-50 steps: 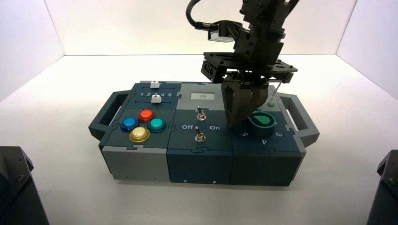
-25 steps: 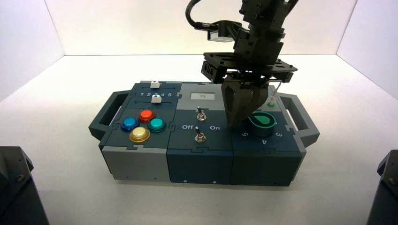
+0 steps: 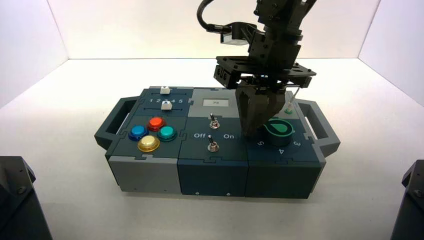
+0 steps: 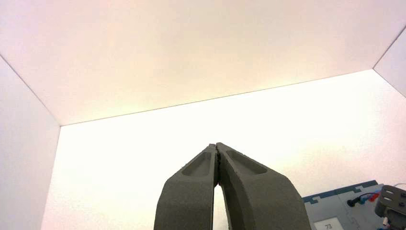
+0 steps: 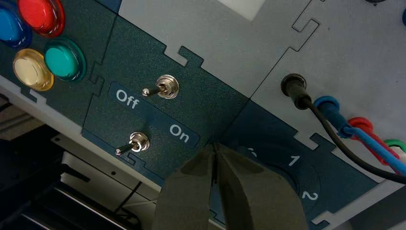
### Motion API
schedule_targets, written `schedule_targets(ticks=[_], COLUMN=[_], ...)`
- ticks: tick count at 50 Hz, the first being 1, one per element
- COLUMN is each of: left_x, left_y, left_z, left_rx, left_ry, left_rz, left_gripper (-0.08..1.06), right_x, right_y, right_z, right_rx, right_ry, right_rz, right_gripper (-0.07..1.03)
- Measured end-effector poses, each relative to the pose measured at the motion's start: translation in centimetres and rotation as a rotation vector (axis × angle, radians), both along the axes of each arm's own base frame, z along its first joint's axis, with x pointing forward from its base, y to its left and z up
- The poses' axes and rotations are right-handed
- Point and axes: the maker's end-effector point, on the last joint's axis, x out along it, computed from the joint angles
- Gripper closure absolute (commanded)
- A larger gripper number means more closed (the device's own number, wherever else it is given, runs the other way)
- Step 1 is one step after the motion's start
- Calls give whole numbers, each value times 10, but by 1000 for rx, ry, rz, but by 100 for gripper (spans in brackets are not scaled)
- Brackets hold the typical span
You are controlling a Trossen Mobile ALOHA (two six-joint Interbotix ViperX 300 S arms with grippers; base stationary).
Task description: Turn the knob to position 6.
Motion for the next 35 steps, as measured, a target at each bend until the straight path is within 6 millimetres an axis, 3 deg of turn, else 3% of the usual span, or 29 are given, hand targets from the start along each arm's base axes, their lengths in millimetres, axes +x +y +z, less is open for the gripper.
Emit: schedule_targets(ticks=[35], left_x=[-1], left_y=[0], left_z=[0], left_rx=[2], left_ry=[3], left_rz=[-2], left_gripper=[101], right_x=[5], right_y=[1], right_z=[-1], right_rx=[-4], right_ry=[-4], right_rz=[-5], right_gripper=[98])
